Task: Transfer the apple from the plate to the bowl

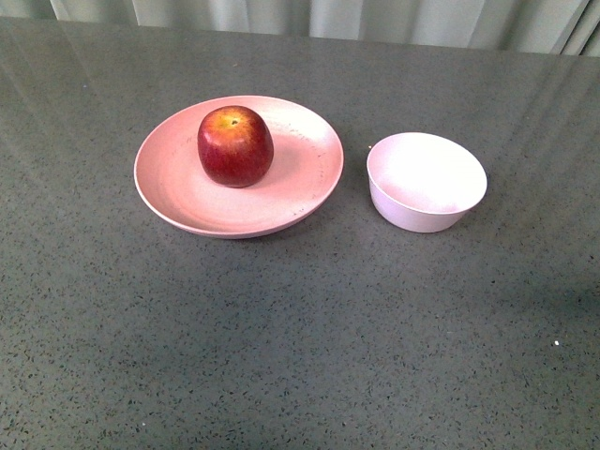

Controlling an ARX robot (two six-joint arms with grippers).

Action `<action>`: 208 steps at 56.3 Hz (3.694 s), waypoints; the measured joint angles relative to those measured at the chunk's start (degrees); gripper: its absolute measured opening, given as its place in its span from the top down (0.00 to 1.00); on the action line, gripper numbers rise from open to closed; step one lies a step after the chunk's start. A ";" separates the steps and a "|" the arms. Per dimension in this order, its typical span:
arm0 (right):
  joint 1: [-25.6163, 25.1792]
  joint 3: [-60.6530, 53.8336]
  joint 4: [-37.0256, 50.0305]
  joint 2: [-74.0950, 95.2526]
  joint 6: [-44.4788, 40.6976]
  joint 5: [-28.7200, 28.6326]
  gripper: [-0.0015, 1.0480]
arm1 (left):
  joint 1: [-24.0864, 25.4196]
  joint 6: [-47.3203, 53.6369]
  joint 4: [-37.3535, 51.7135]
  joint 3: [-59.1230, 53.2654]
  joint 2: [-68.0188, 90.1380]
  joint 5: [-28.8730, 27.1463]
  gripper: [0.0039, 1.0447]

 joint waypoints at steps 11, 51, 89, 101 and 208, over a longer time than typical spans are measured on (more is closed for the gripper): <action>0.02 0.02 -10.49 -10.12 -0.02 0.00 0.98 | 0.00 0.02 0.00 0.00 0.00 -0.02 0.08; 0.02 0.02 -10.60 -10.36 -0.13 0.00 0.07 | -7.87 -14.49 24.09 20.85 68.17 8.50 0.08; 0.02 0.02 -10.60 -10.36 -0.13 0.00 0.09 | -19.41 -10.86 30.77 45.22 107.65 5.55 0.08; 0.02 0.02 -10.60 -10.36 -0.13 0.00 0.09 | -21.20 -7.45 29.51 50.64 113.22 5.60 0.08; 0.02 0.02 -10.60 -10.36 -0.13 0.00 0.09 | -40.26 -5.35 15.80 77.31 127.91 2.54 0.29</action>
